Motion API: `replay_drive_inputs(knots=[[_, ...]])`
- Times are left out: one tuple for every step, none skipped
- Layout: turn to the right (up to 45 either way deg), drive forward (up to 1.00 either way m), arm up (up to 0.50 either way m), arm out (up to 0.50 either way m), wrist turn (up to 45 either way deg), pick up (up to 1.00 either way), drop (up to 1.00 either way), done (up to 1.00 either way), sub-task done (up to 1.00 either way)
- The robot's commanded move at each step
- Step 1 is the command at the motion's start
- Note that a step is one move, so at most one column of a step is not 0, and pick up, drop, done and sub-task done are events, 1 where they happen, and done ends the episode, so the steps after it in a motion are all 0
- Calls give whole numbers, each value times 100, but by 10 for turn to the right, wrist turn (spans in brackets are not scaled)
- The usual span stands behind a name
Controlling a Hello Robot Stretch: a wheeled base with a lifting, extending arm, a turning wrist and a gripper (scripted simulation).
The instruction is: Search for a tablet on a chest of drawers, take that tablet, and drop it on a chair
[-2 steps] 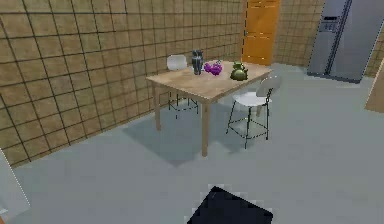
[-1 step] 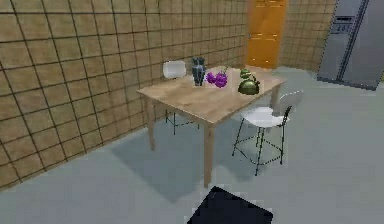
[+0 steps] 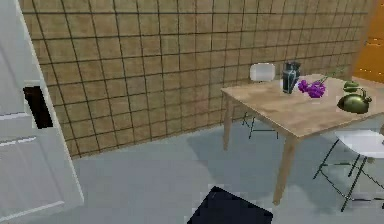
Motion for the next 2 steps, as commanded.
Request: replay_drive_inputs(knots=[[0, 65, 0, 0, 0, 0, 0, 0, 0], [-450, 0, 0, 0, 0, 0, 0, 0, 0]])
